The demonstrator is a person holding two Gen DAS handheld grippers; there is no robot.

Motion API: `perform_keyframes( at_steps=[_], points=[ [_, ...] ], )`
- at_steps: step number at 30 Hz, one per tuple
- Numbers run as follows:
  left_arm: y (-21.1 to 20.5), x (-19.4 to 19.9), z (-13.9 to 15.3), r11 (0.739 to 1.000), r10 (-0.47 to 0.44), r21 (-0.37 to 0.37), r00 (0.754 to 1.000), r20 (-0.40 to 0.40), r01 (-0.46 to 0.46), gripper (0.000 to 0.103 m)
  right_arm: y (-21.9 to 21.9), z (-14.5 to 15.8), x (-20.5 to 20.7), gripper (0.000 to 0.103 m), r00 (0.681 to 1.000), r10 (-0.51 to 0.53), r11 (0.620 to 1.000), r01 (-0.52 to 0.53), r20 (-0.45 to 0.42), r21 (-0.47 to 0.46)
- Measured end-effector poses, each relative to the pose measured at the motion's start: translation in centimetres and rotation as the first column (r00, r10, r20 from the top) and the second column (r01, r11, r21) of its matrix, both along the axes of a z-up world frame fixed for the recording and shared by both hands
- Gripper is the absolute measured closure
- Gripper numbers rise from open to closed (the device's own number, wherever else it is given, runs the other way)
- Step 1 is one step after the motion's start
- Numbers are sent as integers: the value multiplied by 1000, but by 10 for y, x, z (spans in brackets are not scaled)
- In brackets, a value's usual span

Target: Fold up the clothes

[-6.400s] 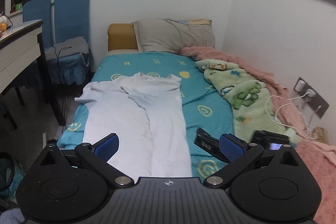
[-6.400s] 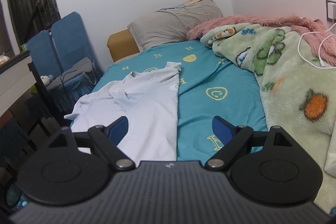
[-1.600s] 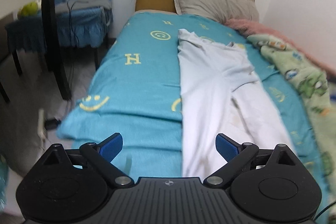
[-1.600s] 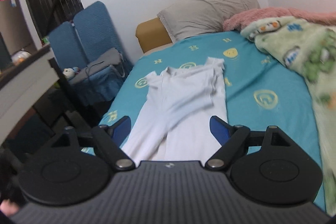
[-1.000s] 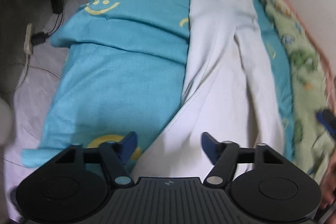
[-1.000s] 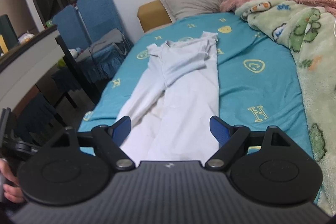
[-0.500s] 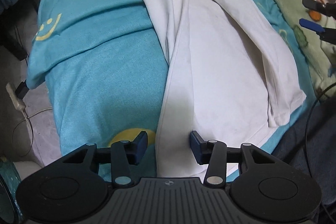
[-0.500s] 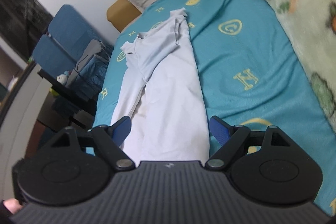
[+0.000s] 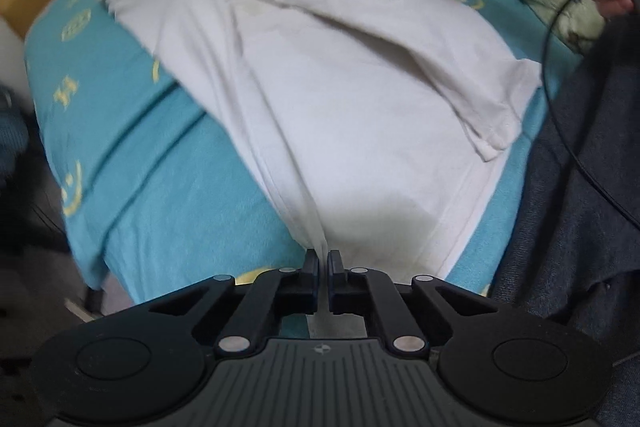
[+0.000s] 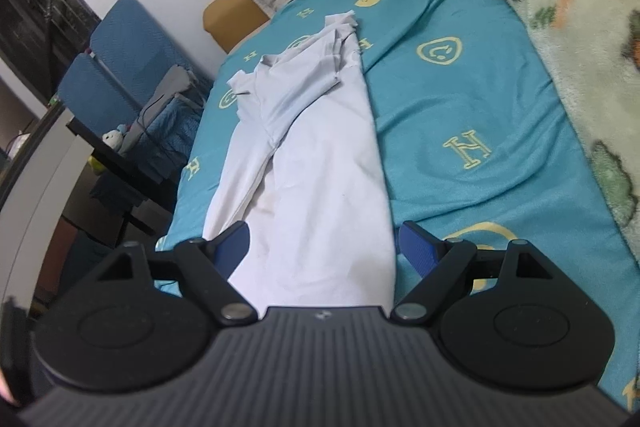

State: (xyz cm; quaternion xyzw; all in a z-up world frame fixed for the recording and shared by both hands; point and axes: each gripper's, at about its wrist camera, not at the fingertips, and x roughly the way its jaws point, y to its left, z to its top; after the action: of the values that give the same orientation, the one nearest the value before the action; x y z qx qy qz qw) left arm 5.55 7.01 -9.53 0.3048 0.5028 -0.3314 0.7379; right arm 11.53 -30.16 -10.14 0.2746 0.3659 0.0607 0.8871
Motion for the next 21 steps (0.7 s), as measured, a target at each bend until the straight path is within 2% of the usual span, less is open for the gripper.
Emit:
perform_keyframes(
  at_steps=[1, 6, 11, 15, 21],
  points=[
    [-4, -4, 6, 1000, -8, 1, 1000, 19, 8, 99, 0, 0, 0, 20, 1000, -1, 1000, 1, 2, 0],
    [-25, -22, 37, 996, 65, -73, 996, 67, -60, 100, -1, 1, 1, 20, 1000, -6, 1000, 5, 12, 16],
    [-47, -33, 54, 971, 177, -176, 981, 83, -160, 100, -3, -2, 1, 20, 1000, -13, 999, 13, 0, 36],
    [-64, -42, 54, 950, 228, -235, 971, 74, -205, 101, -7, -4, 1, 20, 1000, -28, 997, 28, -7, 67],
    [-84, -54, 38, 920, 290, -300, 953, 90, -251, 101, -10, -7, 0, 18, 1000, -30, 994, 29, 7, 108]
  ],
)
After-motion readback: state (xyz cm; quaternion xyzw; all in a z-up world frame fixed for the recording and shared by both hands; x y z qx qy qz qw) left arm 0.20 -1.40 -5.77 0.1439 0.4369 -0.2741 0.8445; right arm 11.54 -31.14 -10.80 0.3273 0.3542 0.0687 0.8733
